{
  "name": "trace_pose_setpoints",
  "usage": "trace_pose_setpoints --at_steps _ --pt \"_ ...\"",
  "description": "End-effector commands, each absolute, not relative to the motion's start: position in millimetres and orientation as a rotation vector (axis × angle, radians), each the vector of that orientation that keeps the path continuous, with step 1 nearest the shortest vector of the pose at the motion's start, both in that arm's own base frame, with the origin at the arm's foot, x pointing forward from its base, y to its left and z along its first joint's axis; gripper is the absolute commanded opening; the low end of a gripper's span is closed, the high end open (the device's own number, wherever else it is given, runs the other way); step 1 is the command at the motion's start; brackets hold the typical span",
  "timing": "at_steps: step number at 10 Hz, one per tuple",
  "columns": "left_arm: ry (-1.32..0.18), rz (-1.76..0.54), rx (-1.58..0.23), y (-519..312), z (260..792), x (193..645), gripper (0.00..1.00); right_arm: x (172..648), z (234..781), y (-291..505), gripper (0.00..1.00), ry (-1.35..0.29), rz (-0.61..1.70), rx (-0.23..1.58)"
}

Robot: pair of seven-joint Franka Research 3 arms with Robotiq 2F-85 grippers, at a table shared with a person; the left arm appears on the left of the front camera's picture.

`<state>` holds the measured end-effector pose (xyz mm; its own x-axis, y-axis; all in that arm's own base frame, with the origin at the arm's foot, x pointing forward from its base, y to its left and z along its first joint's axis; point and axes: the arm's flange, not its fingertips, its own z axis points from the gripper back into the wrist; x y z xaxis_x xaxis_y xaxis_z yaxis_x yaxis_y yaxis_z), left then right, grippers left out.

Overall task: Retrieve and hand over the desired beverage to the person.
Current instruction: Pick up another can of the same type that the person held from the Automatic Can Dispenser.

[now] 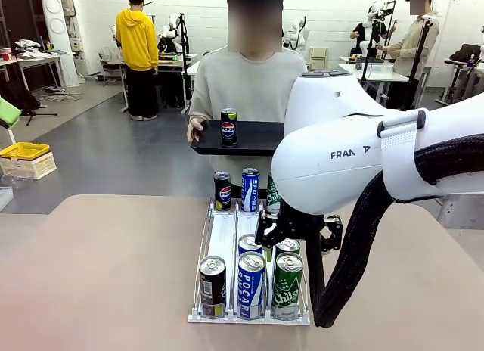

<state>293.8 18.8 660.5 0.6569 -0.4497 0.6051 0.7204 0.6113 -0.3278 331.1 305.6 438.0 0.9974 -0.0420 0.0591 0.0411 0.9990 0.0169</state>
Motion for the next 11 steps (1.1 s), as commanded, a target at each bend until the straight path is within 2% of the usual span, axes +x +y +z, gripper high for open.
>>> trace_pose_setpoints --at_steps 1,11 --pt "-0.509 -0.722 -0.612 19 661 292 1.0 328 432 300 1.0 -0.066 -0.05 0.032" --pt "-0.509 -0.722 -0.612 19 661 292 1.0 346 407 304 1.0 -0.009 -0.019 0.02"
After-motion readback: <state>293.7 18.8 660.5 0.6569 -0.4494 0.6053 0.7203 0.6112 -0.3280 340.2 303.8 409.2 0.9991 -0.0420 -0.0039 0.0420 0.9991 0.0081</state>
